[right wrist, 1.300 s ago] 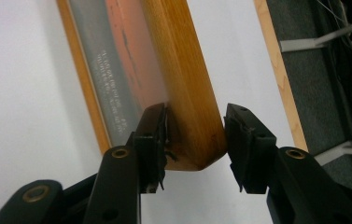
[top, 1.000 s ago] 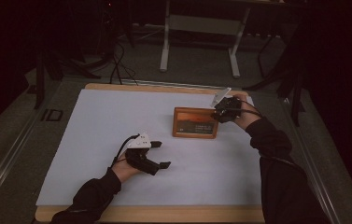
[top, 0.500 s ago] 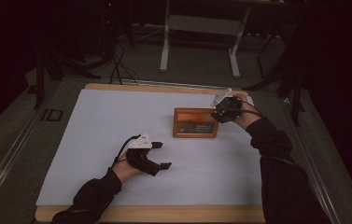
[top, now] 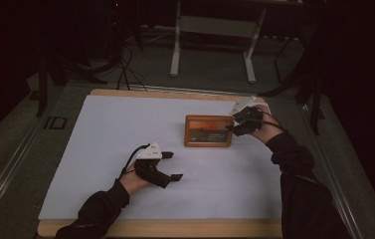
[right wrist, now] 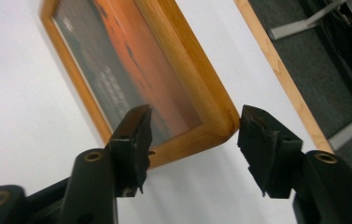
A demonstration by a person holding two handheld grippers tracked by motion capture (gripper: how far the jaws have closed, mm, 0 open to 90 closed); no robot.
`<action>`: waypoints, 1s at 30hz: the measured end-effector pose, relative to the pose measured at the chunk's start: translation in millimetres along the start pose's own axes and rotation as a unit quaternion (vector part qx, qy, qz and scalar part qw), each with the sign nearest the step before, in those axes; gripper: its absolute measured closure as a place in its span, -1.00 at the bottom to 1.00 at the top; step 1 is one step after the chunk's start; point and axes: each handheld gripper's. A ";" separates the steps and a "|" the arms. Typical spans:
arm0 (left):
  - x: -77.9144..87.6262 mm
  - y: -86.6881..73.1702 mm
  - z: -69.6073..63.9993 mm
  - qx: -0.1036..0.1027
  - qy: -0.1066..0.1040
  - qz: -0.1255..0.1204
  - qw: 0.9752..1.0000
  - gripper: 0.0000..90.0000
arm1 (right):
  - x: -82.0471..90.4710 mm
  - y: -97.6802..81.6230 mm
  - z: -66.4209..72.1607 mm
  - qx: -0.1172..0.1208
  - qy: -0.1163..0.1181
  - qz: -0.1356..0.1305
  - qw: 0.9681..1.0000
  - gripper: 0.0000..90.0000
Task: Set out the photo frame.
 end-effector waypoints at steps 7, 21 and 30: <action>0.0 1.1 -2.8 -0.006 0.001 0.000 1.000 -0.75 | 14.9 -7.5 9.0 -0.052 0.009 -0.039 0.998 -0.31; 0.1 1.5 -6.6 -0.013 -0.002 0.004 1.000 -0.75 | 27.9 -19.4 46.3 -0.114 0.042 -0.106 0.987 -0.71; 3.5 1.7 -7.4 -0.015 -0.001 0.001 1.000 -0.75 | 31.6 -38.6 75.9 -0.136 0.053 -0.148 0.978 -0.70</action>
Point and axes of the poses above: each handheld gripper's, and its own axes: x roughly backward along the jaws, y roughly out of its top, z roughly to its left, and after that the axes turned 4 degrees about -y, right-handed
